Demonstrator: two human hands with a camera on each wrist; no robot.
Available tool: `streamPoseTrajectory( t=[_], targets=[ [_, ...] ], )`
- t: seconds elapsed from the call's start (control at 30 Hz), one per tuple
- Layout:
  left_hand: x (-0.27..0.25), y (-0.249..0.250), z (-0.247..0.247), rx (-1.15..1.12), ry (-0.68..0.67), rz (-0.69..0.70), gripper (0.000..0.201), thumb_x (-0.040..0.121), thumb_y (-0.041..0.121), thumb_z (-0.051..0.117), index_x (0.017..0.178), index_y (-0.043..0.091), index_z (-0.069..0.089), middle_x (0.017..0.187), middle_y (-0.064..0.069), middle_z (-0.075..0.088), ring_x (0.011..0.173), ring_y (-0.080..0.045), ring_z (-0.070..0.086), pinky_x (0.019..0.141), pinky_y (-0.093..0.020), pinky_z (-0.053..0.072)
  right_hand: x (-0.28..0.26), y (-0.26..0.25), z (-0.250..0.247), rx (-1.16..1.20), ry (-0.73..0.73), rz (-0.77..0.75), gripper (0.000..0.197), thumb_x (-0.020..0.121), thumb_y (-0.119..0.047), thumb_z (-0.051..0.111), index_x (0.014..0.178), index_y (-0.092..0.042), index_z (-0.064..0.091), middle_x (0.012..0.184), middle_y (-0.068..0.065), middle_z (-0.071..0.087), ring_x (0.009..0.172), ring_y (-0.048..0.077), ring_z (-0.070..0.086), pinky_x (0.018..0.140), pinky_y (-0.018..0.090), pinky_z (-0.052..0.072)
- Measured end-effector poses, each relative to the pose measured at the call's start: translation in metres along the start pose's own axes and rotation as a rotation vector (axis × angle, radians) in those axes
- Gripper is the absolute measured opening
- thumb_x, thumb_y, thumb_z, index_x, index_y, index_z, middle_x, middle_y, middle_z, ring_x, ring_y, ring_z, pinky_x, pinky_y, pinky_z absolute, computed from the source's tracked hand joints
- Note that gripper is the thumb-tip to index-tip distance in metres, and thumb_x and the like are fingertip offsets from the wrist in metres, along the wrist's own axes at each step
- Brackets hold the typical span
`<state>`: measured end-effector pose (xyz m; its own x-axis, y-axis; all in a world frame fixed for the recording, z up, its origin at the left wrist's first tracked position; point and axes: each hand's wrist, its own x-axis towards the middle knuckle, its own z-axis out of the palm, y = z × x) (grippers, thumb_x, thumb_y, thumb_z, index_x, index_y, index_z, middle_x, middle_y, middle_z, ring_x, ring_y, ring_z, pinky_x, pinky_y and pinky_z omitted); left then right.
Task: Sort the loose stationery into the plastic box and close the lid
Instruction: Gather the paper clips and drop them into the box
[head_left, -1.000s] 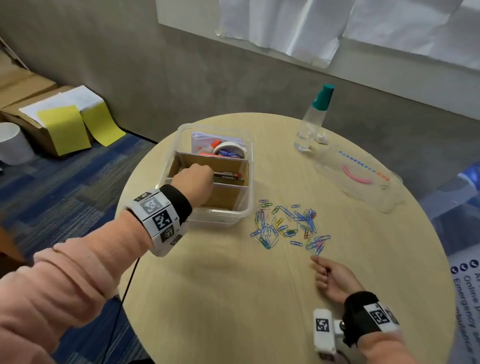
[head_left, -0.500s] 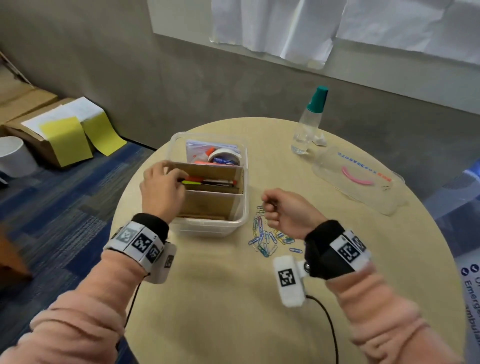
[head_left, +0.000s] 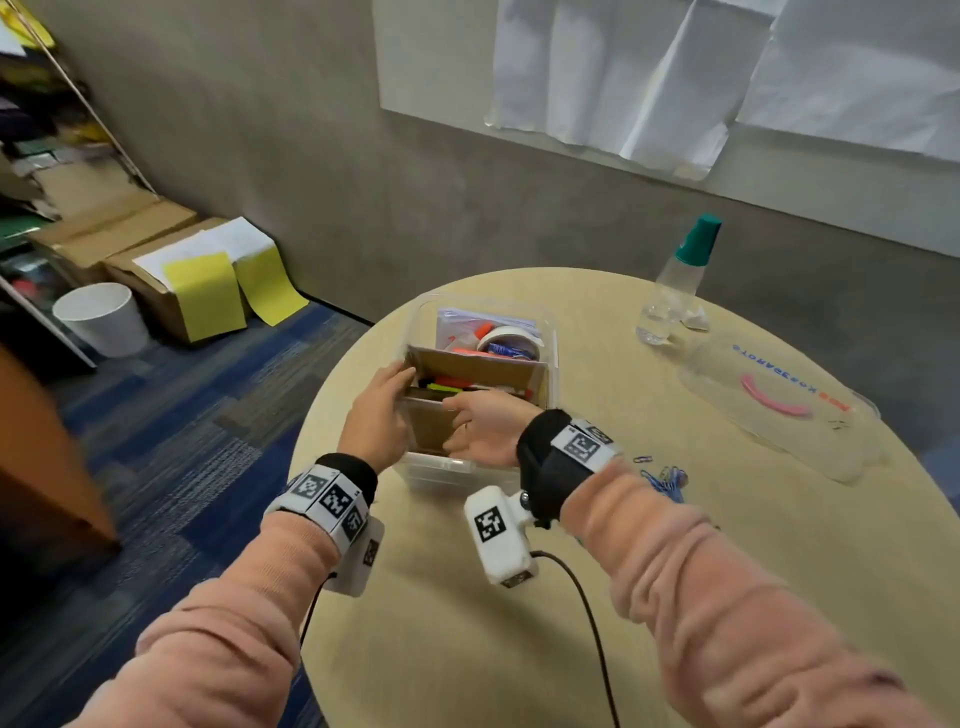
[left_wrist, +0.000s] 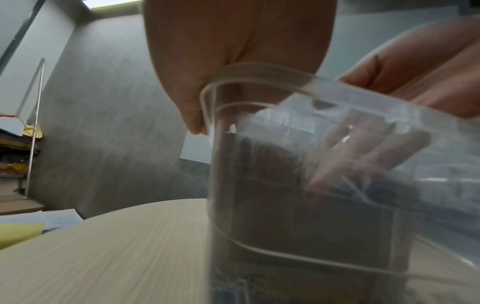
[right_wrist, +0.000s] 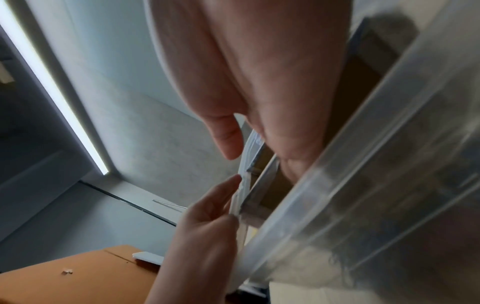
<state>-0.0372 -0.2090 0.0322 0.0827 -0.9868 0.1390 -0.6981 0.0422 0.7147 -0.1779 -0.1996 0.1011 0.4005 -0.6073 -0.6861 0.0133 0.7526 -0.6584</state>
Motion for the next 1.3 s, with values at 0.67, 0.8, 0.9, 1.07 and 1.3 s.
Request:
streamPoseTrajectory(
  t=[0.67,0.8,0.9,1.07,1.3],
  targets=[
    [-0.05,0.113,0.132,0.443,-0.797,0.642,0.04,0.089,-0.002,0.043,0.122,0.016,0.058,0.125,-0.006,0.052,0.115,-0.023,0.051,0.09,-0.032,0.04,-0.074,0.129,-0.271,-1.24,0.741,-0.132,0.038,0.081,-0.017,0.065,0.118,-0.021,0.063,0.124,0.003,0.053,0.121,0.024,0.042,0.104,0.031,0.034],
    [-0.046,0.1,0.15,0.614,-0.862,0.559,0.033,0.089,0.006,0.053,0.122,0.013,0.056,0.123,-0.007,0.049,0.111,-0.025,0.051,0.081,-0.03,0.04,-0.068,0.134,-0.276,-1.277,0.714,-0.199,0.048,0.075,-0.018,0.068,0.122,-0.024,0.062,0.124,0.0,0.051,0.119,0.022,0.042,0.102,0.029,0.035],
    [-0.044,0.095,0.155,0.655,-0.88,0.58,0.028,0.089,0.013,0.055,0.117,0.01,0.058,0.121,-0.009,0.051,0.108,-0.027,0.053,0.08,-0.032,0.042,-0.065,0.136,-0.279,-1.241,0.696,-0.255,0.036,0.073,-0.018,0.072,0.109,-0.016,0.071,0.113,0.003,0.058,0.111,0.022,0.049,0.094,0.023,0.037],
    [-0.045,0.093,0.157,0.672,-0.87,0.61,0.026,0.091,0.02,0.051,0.113,0.009,0.061,0.119,-0.008,0.056,0.106,-0.027,0.056,0.077,-0.033,0.043,-0.062,0.144,-0.278,-1.233,0.712,-0.293,0.021,0.079,-0.019,0.069,0.099,-0.014,0.074,0.101,0.004,0.063,0.101,0.022,0.053,0.081,0.021,0.036],
    [-0.047,0.087,0.164,0.633,-0.869,0.546,0.025,0.093,0.02,0.048,0.109,0.008,0.061,0.117,-0.01,0.058,0.105,-0.027,0.056,0.073,-0.026,0.036,-0.062,0.151,-0.27,-1.221,0.775,-0.218,0.018,0.086,-0.02,0.059,0.098,-0.009,0.065,0.096,0.006,0.055,0.1,0.022,0.053,0.081,0.025,0.036]
  ],
)
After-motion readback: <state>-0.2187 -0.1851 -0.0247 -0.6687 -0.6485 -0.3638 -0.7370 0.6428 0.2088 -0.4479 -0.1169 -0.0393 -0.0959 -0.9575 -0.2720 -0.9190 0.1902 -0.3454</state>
